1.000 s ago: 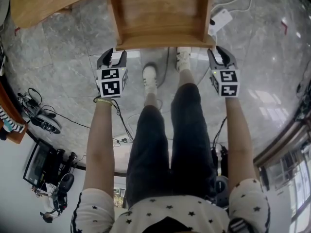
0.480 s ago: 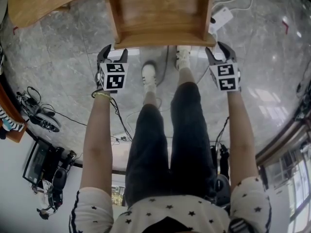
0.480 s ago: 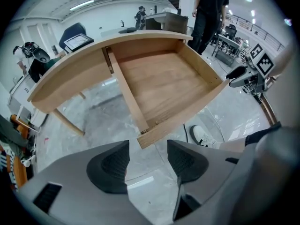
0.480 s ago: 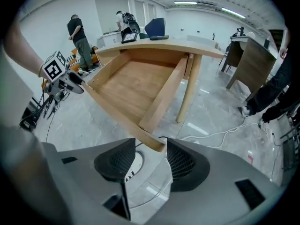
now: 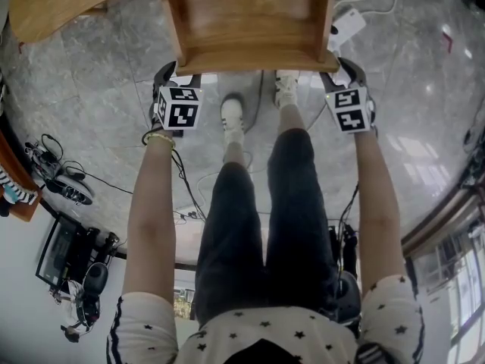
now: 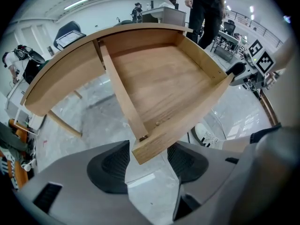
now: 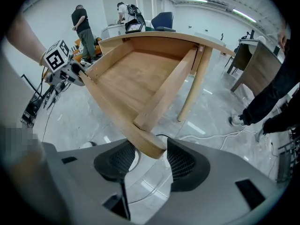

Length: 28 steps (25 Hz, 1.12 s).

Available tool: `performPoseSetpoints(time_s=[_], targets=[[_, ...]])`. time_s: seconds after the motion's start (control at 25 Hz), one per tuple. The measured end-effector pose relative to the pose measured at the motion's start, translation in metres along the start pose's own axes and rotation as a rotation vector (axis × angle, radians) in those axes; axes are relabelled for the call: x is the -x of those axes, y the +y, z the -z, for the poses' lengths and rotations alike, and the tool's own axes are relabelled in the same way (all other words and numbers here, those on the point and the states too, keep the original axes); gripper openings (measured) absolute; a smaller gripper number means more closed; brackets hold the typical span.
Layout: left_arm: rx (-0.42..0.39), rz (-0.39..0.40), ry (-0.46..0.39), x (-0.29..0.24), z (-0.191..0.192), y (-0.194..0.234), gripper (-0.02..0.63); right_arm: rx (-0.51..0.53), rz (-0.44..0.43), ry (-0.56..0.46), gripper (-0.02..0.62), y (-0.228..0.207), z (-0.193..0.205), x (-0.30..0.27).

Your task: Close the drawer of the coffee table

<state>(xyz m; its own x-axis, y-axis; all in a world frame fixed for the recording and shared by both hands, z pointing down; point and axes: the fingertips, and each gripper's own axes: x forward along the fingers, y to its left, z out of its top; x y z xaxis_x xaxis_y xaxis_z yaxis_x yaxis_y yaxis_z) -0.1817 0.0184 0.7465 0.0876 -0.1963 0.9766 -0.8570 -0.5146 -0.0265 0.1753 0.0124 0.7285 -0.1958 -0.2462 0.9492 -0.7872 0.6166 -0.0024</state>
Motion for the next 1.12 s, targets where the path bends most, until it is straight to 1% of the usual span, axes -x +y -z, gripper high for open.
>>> performPoseSetpoints(time_s=[0.12,0.32,0.64,1.12], targets=[[0.0,-0.008,0.003,-0.004,-0.002,0.001,0.247,0.013,0.001,0.011,0.201,0.001,0.001,-0.005],[0.01,-0.013,0.006,-0.009,-0.006,0.002,0.245,0.005,0.003,0.024,0.201,0.0,0.0,-0.012],[-0.006,-0.014,0.023,-0.011,-0.005,-0.001,0.233,-0.004,0.012,0.033,0.201,0.0,0.002,-0.013],[-0.01,-0.015,0.041,-0.003,-0.006,0.001,0.229,-0.009,0.01,0.051,0.201,0.002,-0.001,-0.006]])
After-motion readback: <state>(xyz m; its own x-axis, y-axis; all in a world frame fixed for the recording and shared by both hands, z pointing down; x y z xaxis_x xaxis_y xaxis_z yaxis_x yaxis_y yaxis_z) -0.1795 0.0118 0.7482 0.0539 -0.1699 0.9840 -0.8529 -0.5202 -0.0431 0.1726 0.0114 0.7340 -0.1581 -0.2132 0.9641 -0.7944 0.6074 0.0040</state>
